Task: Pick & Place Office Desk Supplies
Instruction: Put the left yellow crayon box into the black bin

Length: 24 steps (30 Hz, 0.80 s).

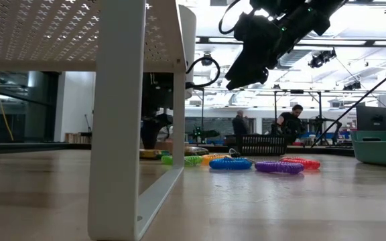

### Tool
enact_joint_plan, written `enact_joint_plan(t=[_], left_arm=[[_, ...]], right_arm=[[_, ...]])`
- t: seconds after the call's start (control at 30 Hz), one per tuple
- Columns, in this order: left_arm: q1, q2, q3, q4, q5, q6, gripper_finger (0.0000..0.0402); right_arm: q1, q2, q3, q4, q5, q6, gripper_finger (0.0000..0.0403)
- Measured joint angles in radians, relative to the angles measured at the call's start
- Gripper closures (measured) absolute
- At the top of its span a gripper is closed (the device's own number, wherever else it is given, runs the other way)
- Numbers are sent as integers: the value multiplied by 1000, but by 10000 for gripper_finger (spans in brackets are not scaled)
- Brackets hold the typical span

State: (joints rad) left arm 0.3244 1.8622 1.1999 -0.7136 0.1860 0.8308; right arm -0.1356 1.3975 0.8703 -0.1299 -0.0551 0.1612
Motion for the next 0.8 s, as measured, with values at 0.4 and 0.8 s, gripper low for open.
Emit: enact_joint_plan(t=[0.4, 0.8], left_arm=[[0, 0, 0, -2, 5, 0, 246], [-2, -15, 0, 10, 46, -1, 248]], right_arm=[[0, 0, 0, 0, 0, 0, 183], [0, 0, 0, 1, 0, 0, 183]])
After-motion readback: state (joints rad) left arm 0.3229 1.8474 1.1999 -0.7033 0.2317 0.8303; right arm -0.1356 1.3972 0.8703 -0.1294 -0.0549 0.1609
